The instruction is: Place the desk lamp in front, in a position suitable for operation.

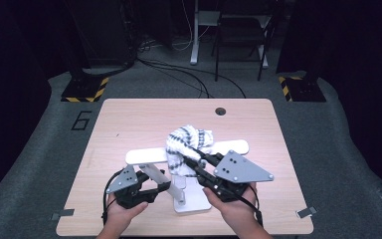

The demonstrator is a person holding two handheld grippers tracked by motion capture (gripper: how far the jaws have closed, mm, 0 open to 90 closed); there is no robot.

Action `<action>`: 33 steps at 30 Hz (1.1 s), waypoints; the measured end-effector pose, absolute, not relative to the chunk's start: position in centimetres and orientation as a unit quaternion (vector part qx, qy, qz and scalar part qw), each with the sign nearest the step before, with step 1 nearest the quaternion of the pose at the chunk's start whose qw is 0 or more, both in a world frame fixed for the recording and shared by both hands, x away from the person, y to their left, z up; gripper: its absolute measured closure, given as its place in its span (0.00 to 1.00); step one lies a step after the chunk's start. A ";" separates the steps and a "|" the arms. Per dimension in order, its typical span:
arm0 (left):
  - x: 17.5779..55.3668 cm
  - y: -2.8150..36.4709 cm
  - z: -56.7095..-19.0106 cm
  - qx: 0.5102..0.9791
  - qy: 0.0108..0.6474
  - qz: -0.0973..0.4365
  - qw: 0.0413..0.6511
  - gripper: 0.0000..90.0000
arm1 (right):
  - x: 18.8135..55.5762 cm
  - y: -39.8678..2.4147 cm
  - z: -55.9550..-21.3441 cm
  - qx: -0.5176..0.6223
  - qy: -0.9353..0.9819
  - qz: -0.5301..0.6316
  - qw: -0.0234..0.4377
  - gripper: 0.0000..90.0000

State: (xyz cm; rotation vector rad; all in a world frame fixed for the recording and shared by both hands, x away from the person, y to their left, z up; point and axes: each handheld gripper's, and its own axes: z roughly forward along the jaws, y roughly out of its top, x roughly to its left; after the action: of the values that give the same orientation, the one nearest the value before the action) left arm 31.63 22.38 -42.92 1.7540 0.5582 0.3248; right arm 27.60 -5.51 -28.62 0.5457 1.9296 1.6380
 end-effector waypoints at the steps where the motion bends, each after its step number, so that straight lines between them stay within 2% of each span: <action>1: 31.6 22.4 -42.9 0.757 0.239 0.140 0.592 0.60 | 27.4 -6.0 -28.6 0.210 0.715 0.608 0.274 0.85; 13: 31.6 22.3 -42.9 0.756 0.239 0.138 0.593 0.60 | 26.8 -13.0 -28.8 0.266 0.688 0.600 0.308 0.85; 25: 31.7 22.4 -42.9 0.757 0.239 0.137 0.593 0.60 | 26.5 -15.5 -28.4 0.290 0.678 0.592 0.326 0.85; 33: 31.7 22.4 -42.9 0.756 0.241 0.135 0.593 0.60 | 26.7 -15.9 -28.3 0.296 0.678 0.592 0.320 0.85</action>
State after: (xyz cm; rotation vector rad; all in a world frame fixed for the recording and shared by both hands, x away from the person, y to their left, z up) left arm 31.68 22.41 -42.93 1.7577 0.5602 0.3139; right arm 26.68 -15.92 -28.32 0.7769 1.7833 1.5550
